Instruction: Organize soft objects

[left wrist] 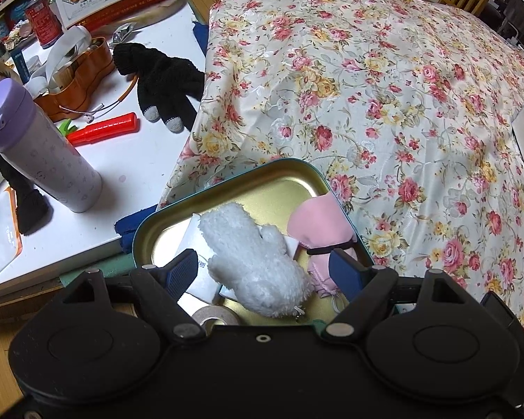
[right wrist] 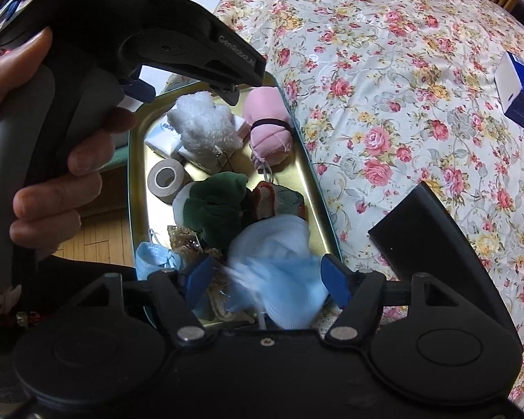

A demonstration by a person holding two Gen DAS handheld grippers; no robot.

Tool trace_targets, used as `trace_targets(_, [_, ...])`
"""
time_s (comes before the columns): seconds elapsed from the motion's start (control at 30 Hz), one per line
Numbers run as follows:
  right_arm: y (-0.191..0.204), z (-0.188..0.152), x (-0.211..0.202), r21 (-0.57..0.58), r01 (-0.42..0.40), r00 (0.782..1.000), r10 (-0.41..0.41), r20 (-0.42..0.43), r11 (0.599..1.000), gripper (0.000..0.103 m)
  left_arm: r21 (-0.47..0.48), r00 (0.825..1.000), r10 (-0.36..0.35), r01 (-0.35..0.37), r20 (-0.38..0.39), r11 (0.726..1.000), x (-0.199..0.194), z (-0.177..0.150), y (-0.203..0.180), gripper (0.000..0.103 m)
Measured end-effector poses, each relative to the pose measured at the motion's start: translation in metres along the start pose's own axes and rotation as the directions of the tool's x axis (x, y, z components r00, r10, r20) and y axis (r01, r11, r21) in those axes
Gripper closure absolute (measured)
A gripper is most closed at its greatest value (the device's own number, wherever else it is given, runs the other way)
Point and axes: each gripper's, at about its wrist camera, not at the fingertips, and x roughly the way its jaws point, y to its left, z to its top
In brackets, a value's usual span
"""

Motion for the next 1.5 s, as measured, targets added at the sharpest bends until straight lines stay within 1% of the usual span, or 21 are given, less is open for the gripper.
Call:
trace_targets(0.2, [-0.002, 0.0, -0.002, 0.009, 0.014, 1.0, -0.014, 0.006, 1.0, 0.036, 0.001, 1.0, 0.001, -0.001, 0.0, 1.0, 0.0, 0.0, 0.001, 0.024])
trace_targets(0.33, [-0.001, -0.001, -0.003, 0.011, 0.043, 0.999, -0.043, 0.015, 0.999, 0.036, 0.003, 1.0, 0.006, -0.006, 0.0, 1.0, 0.0, -0.001, 0.001, 0.024])
trace_targets(0.5, [-0.003, -0.002, 0.0, 0.037, 0.066, 0.998, -0.066, 0.001, 0.997, 0.036, 0.006, 1.0, 0.022, -0.022, 0.0, 1.0, 0.001, -0.003, 0.002, 0.024])
trace_targets(0.7, [-0.001, -0.009, -0.002, 0.045, 0.131, 0.991, -0.132, 0.013, 0.99, 0.036, 0.023, 0.997, 0.078, -0.078, 0.0, 0.997, 0.005, -0.009, 0.001, 0.024])
trace_targets(0.8, [-0.002, -0.014, -0.005, 0.051, 0.138, 0.99, -0.138, 0.015, 0.989, 0.036, 0.04, 0.994, 0.11, -0.11, 0.005, 0.993, 0.006, -0.014, -0.001, 0.024])
trace_targets(0.97, [-0.006, -0.024, -0.009, 0.075, 0.163, 0.986, -0.164, 0.01, 0.984, 0.036, 0.063, 0.991, 0.132, -0.133, 0.019, 0.989, 0.003, -0.024, -0.005, 0.024])
trace_targets(1.1, [-0.011, -0.032, -0.01, 0.094, 0.173, 0.985, -0.173, -0.007, 0.98, 0.036, 0.072, 0.99, 0.135, -0.137, 0.025, 0.988, -0.001, -0.034, -0.009, 0.023])
trace_targets(1.27, [-0.018, -0.042, -0.011, 0.112, 0.196, 0.981, -0.195, -0.013, 0.974, 0.036, 0.039, 0.992, 0.127, -0.127, 0.015, 0.991, -0.009, -0.054, -0.005, 0.023])
trace_targets(1.37, [-0.023, -0.048, -0.014, 0.127, 0.193, 0.981, -0.193, -0.013, 0.973, 0.036, 0.026, 0.988, 0.152, -0.153, 0.035, 0.988, -0.019, -0.064, -0.005, 0.023])
trace_targets(1.5, [-0.031, -0.054, -0.021, 0.151, 0.188, 0.982, -0.19, -0.004, 0.97, 0.036, 0.002, 0.987, 0.148, -0.148, 0.061, 0.989, -0.038, -0.077, -0.004, 0.023])
